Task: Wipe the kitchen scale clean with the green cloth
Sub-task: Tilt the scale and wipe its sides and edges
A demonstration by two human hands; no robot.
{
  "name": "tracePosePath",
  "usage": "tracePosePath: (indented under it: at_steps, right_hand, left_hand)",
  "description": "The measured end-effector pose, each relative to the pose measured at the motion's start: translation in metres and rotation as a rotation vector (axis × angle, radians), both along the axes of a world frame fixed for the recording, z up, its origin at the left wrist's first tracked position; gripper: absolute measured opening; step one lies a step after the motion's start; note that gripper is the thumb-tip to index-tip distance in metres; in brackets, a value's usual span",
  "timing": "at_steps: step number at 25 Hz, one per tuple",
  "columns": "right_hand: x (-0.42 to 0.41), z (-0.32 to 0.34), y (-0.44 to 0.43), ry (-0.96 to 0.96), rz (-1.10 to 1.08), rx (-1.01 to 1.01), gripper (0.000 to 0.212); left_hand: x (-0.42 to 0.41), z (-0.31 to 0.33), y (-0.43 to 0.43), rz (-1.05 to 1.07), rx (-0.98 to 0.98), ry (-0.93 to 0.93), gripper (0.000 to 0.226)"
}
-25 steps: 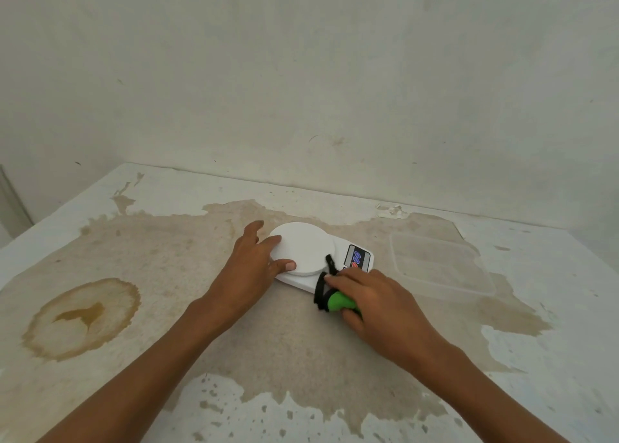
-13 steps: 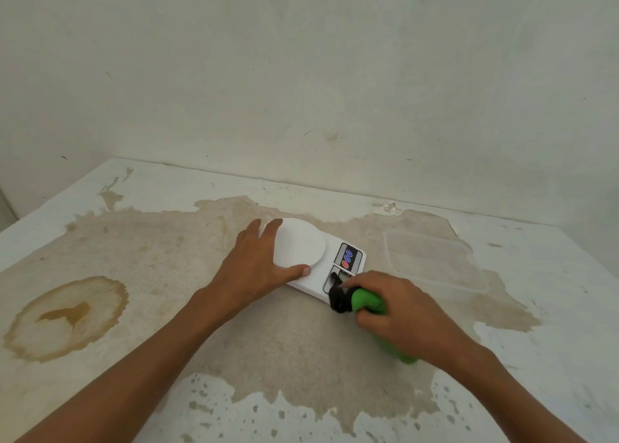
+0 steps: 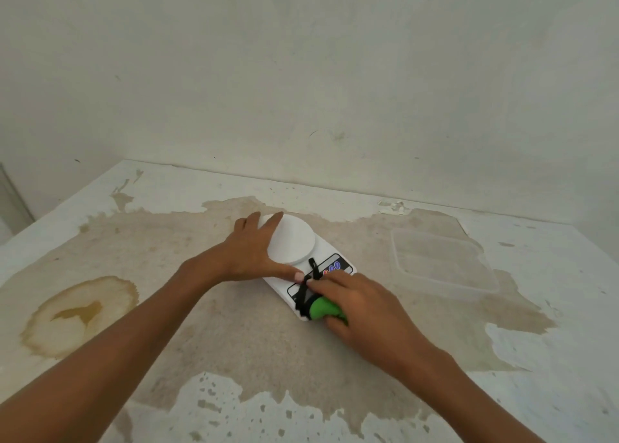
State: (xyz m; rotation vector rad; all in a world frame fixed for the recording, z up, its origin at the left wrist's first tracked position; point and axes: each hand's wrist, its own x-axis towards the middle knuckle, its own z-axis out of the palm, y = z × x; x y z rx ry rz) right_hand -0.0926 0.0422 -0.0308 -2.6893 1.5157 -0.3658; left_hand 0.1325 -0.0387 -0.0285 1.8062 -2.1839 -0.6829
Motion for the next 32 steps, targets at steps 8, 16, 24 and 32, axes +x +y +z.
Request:
tracePosePath:
  at_steps: [8,16,24,32]
  right_hand:
    - [-0.020,-0.001,-0.027,-0.018,-0.195,-0.024,0.050]
    - [-0.015,0.002,-0.020,-0.084,-0.057,0.012,0.049]
    - [-0.010,-0.009,-0.007,-0.007,0.106,-0.047,0.054]
    - [-0.016,-0.009,0.004,0.056,0.280,-0.079,0.057]
  left_hand:
    - [0.010,0.004,-0.007,-0.065,0.007,0.090,0.110]
    - [0.028,0.009,-0.007,-0.181,0.190,0.107,0.100]
    - [-0.006,-0.005,0.020,0.054,-0.087,0.066,0.115]
    - [0.015,0.016,0.011,-0.174,0.106,0.066,0.099]
